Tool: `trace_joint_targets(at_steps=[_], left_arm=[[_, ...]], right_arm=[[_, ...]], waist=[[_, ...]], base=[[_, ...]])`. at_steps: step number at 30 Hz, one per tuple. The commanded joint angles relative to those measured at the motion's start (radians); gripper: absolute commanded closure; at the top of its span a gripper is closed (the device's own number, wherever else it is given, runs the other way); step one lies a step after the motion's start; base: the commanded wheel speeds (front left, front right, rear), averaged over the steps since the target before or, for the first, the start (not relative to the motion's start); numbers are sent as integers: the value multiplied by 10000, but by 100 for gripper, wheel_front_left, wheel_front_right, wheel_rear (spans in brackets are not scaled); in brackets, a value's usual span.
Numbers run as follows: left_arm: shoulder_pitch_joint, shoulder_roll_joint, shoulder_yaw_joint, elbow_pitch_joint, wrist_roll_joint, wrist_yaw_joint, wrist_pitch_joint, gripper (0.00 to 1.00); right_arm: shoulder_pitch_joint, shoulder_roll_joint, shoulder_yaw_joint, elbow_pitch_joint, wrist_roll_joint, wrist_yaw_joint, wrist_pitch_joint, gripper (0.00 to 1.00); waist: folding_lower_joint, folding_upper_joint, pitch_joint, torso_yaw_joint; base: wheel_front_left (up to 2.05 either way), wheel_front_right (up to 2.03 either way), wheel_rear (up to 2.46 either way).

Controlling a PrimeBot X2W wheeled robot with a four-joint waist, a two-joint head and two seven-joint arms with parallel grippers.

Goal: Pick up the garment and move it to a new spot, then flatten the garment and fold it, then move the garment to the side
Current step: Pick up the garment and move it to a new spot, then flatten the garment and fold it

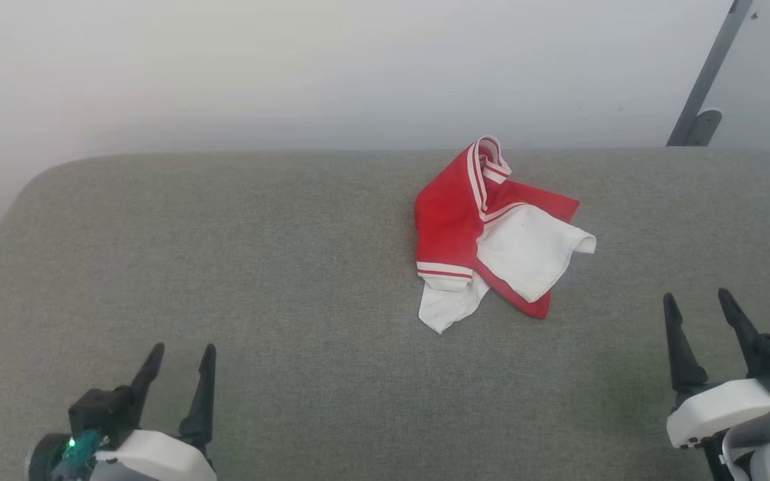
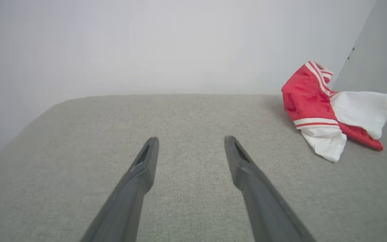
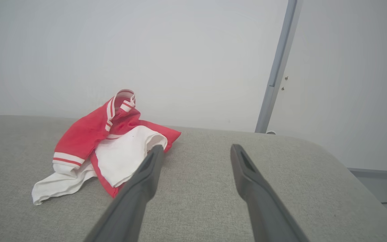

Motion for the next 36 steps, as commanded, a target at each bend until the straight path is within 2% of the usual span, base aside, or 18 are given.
trace_joint_targets(at_steps=[1, 5, 10, 17, 27, 31, 36], left_arm=[[73, -2, 153, -196, 344, 29, -45, 0], [354, -400, 702, -827, 1344, -240, -45, 0], [613, -879, 1149, -940, 2099, -547, -45, 0], [741, -1379, 1660, -887, 2562, -888, -46, 0], [728, -1802, 2102, -984, 2879, -1188, -46, 0], [684, -2033, 2132, -1003, 2940, -1268, -46, 0], [425, -2306, 2021, -907, 2964, -1343, -46, 0]], right_arm=[[-70, -14, 0, -78, -43, 1, -33, 0], [-185, -54, 48, -270, -76, 1, -33, 0], [-246, -64, 169, -323, -84, 1, -33, 0], [-181, -27, 218, -276, -89, 1, -33, 0], [-337, -182, 448, -134, -101, 1, -33, 0], [-791, -585, 975, 229, 65, 1, 321, 0], [-1963, -1733, 2355, 442, 383, 1, 2194, 0]], waist=[[0, -1, -8, -6], [0, -1, 2, -15], [0, -1, 42, -46], [0, -1, 109, -59], [0, -1, 209, -55], [0, -1, 480, 24], [0, -1, 1005, 228]], base=[[0, 0, 0], [0, 0, 0], [0, 0, 0], [0, 0, 0], [0, 0, 0], [0, 0, 0], [0, 0, 0]])
